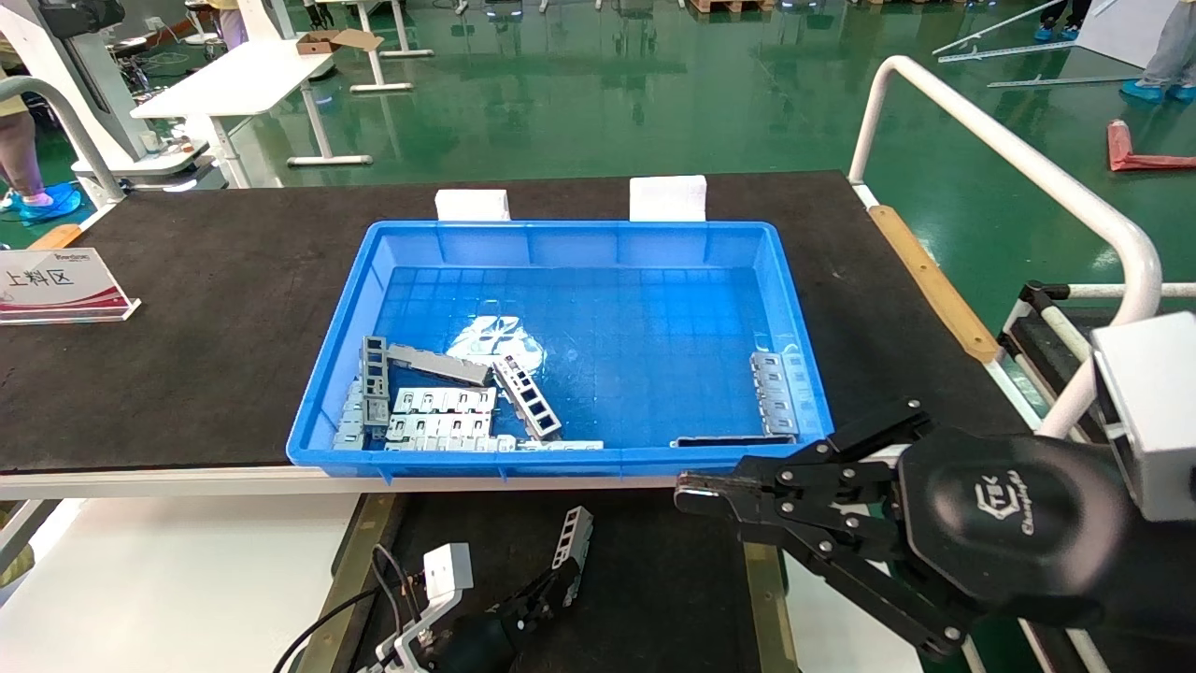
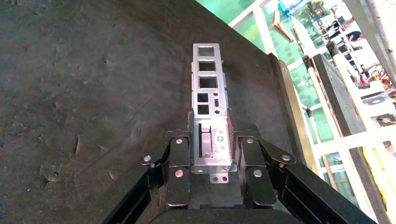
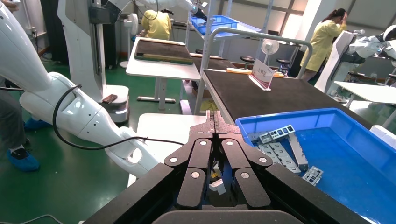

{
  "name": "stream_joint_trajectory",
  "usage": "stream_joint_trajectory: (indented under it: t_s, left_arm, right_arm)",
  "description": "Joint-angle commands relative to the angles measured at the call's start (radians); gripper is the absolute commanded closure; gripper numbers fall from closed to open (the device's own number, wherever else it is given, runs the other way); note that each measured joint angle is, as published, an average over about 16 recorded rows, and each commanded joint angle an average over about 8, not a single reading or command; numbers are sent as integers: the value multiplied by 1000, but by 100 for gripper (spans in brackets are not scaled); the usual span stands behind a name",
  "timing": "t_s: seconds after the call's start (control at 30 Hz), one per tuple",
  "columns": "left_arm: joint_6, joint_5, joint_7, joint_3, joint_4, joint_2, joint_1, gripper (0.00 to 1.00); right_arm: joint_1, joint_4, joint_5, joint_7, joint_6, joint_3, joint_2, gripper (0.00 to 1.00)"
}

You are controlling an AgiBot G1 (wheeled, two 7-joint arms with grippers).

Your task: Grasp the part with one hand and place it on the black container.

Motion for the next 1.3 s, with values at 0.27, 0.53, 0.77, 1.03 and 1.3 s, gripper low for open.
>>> stream_joint_trajectory:
  t_s: [0.27, 0.53, 0.77, 1.03, 1.3]
  left_arm:
    - [-7, -7, -4, -3, 17, 14, -1, 0]
    - [-26, -6, -13, 7, 7, 22, 3, 0]
    - [-24, 0, -22, 21, -36, 1, 10, 0]
    - [37, 42, -22, 67, -129, -89, 16, 0]
    - [110, 88, -43, 124, -221, -203, 18, 0]
  right_arm:
    - [0, 0, 0, 0, 0, 0, 0, 0]
    - [0, 0, 0, 0, 0, 0, 0, 0]
    - [0, 0, 0, 0, 0, 0, 0, 0]
    - [0, 0, 0, 0, 0, 0, 0, 0]
    - [0, 0, 0, 0, 0, -1, 0, 0]
